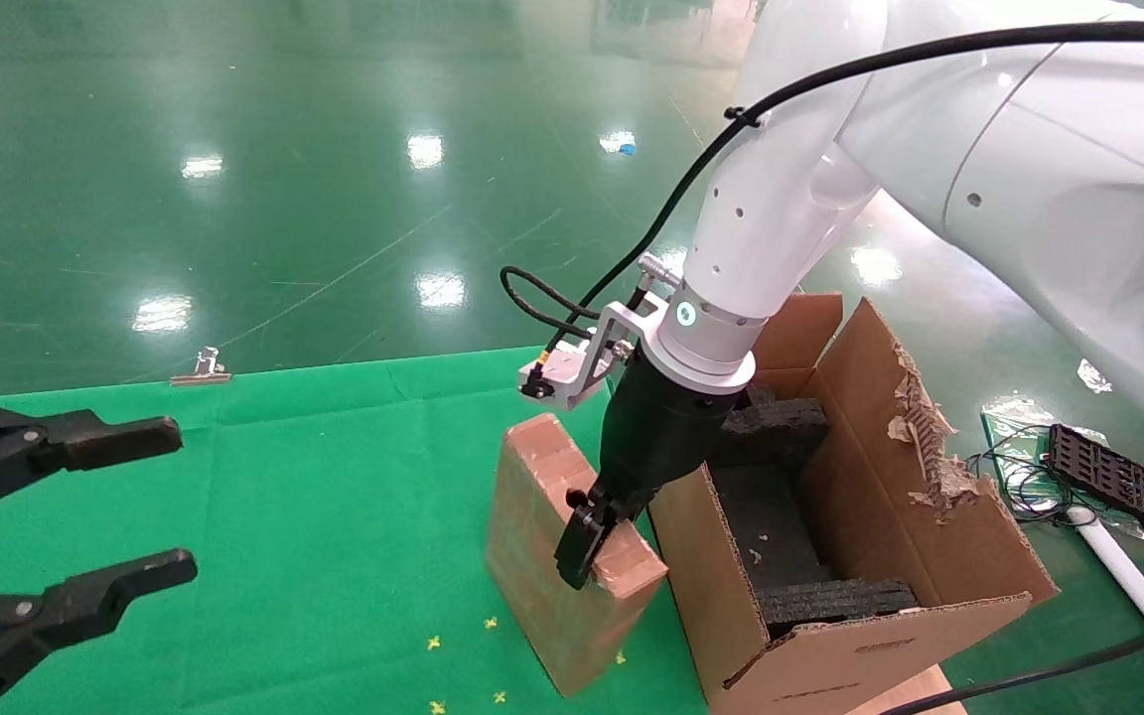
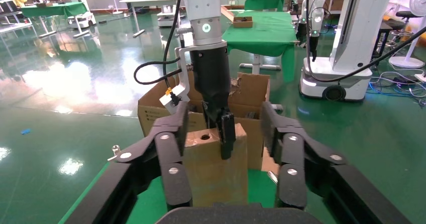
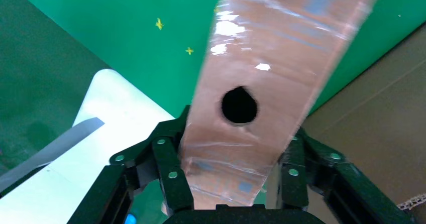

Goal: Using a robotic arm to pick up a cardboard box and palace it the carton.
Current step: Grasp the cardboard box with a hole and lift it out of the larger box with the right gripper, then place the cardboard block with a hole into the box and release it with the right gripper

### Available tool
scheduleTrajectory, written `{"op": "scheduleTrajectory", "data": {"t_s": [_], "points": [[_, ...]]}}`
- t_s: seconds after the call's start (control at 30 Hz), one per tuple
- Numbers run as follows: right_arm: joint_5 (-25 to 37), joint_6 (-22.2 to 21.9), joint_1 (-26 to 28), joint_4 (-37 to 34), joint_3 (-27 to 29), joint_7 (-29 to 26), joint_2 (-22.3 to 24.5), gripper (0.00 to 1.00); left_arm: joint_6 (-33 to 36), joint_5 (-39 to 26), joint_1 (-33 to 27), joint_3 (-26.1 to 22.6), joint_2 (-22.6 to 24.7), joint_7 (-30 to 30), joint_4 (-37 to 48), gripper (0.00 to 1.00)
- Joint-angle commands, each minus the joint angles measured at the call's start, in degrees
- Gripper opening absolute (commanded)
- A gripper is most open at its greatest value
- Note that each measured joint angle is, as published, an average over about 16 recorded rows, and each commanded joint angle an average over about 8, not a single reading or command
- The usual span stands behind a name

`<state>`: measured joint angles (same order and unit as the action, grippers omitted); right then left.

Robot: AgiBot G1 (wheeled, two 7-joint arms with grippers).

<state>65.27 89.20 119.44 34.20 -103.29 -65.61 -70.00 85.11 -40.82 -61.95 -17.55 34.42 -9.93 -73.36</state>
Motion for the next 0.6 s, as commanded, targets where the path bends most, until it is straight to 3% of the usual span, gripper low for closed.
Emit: {"op": "scheduleTrajectory", "data": {"t_s": [0.03, 0.23, 0.43, 0.6], "points": [[0.0, 0.0, 0.0, 0.1, -0.4, 0.0, 0.0, 0.0, 0.0, 0.0, 0.0, 0.0, 0.0, 0.0, 0.0, 0.0], [-0.1, -2.2, 4.7, 2.2, 1.0, 3.1, 3.4, 0.0, 0.0, 0.0, 0.0, 0.0, 0.0, 0.0, 0.0, 0.0], [-0.2, -5.7, 14.0, 3.7, 4.4, 7.7, 11.7, 0.0, 0.0, 0.0, 0.0, 0.0, 0.0, 0.0, 0.0, 0.0], [3.2, -6.6, 20.9, 2.4, 4.3, 7.3, 18.0, 0.0, 0.0, 0.0, 0.0, 0.0, 0.0, 0.0, 0.0, 0.0]]}}
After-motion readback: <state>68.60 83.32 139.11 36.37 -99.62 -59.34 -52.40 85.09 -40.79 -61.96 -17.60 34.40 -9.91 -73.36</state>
